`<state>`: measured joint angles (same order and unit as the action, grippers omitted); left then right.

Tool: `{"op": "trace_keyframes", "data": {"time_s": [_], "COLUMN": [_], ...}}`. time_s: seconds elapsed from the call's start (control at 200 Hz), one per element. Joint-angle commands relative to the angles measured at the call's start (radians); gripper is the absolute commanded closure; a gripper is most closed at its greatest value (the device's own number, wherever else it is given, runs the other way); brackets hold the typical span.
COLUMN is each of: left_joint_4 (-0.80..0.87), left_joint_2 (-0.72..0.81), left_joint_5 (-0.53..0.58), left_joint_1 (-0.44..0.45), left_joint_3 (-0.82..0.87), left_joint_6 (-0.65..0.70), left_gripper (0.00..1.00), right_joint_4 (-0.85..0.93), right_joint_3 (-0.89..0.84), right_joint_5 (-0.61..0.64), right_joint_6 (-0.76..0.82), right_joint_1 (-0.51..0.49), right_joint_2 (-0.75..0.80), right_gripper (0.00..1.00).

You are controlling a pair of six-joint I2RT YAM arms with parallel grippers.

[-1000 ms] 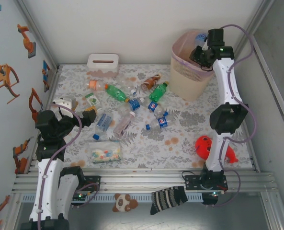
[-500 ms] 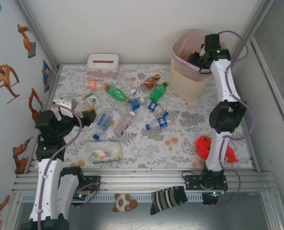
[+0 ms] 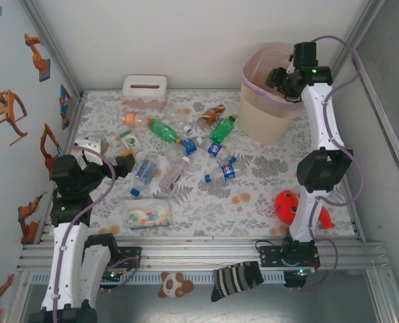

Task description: Put the plastic bottles in the bin

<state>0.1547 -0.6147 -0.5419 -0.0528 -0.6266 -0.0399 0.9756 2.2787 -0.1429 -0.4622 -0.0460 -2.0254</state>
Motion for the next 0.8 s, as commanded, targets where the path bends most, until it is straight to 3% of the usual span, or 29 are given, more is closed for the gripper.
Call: {"op": "trace_keyframes", "data": {"time_s": [0.0, 0.255, 0.451, 0.791], "left_joint_4": [0.009, 0.007, 0.000, -0.017], "left_joint_2": [0.003, 0.003, 0.000, -0.007], "left_joint_5": [-0.003, -0.003, -0.004, -0.016], "left_joint_1": [-0.002, -0.002, -0.002, -0.007], "left_joint_3": [-0.032, -0.032, -0.033, -0.029], "left_joint_6": [0.018, 0.016, 0.006, -0.004], "left_gripper": [0.04, 0.04, 0.04, 0.04], "right_joint_4": [0.025, 0.012, -0.059, -0.198], "right_joint_3": [0.008, -0.058, -0.210, -0.521], "right_joint_5": [0.016, -0.028, -0.073, -0.312], "right_joint_6": [0.022, 0.046, 0.094, 0.304], "right_joint_1": [0.006, 0.002, -0.014, -0.033], "right_joint_2": [0.076, 0.168, 0.313, 0.554], "right_gripper": [0.38, 0.43, 0.45, 0.46]}}
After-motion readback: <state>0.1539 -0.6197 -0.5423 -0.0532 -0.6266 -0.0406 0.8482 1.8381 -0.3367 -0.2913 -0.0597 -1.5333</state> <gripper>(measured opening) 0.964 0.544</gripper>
